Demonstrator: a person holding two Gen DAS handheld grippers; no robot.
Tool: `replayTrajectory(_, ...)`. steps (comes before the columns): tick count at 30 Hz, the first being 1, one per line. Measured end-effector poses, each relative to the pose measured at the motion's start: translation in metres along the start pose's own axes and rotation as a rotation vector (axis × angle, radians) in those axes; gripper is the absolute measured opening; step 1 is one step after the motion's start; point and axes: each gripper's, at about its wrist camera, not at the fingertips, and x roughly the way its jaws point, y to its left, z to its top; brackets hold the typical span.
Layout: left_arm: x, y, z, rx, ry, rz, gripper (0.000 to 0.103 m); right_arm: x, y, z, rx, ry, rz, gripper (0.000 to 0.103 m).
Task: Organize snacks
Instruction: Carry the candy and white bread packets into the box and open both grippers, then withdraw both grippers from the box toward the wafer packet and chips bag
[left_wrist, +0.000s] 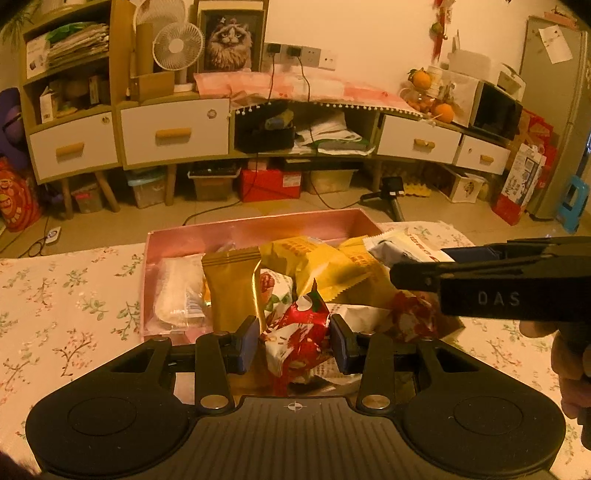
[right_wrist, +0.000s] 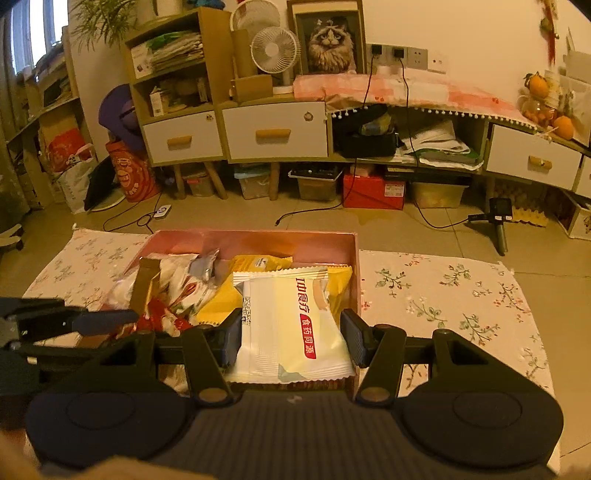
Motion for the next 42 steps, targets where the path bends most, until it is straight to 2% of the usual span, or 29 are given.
replayTrajectory(11, 0.011, 0.008, -0.001, 0.006, 0.002, 0.017, 0.039, 0.01, 0.003, 0.002, 0.004, 0.014, -0.013, 0.052)
replayTrajectory(15, 0.011, 0.006, -0.001, 0.03, -0.002, 0.016, 0.042, 0.01, 0.006, 0.003, 0.002, 0.015, -0.011, 0.055)
replayTrajectory(16, 0.01, 0.006, -0.002, 0.033, -0.001, 0.009, 0.044, 0.011, 0.006, 0.004, 0.004, 0.014, -0.007, 0.064)
replayTrajectory(17, 0.01, 0.005, -0.002, 0.033, -0.002, 0.005, 0.052, 0.01, 0.006, 0.005, 0.012, 0.015, -0.007, 0.075)
replayTrajectory(18, 0.009, 0.005, -0.002, 0.031, -0.004, 0.001, 0.061, 0.009, 0.006, 0.006, 0.017, 0.011, -0.01, 0.078)
replayTrajectory(22, 0.006, 0.003, -0.001, 0.03, -0.005, -0.006, 0.072, 0.005, 0.004, 0.008, 0.022, 0.004, -0.017, 0.079)
replayTrajectory(24, 0.004, 0.002, -0.002, 0.033, -0.003, -0.007, 0.077, 0.002, 0.002, 0.008, 0.025, 0.001, -0.026, 0.082)
replayTrajectory(35, -0.017, -0.006, -0.004, 0.049, -0.004, 0.0, 0.088, -0.02, -0.001, 0.002, 0.025, -0.004, -0.048, 0.088)
replayTrajectory(42, -0.035, -0.011, -0.013, 0.051, 0.007, 0.005, 0.092, -0.039, 0.005, -0.007, -0.02, 0.004, -0.061, 0.098)
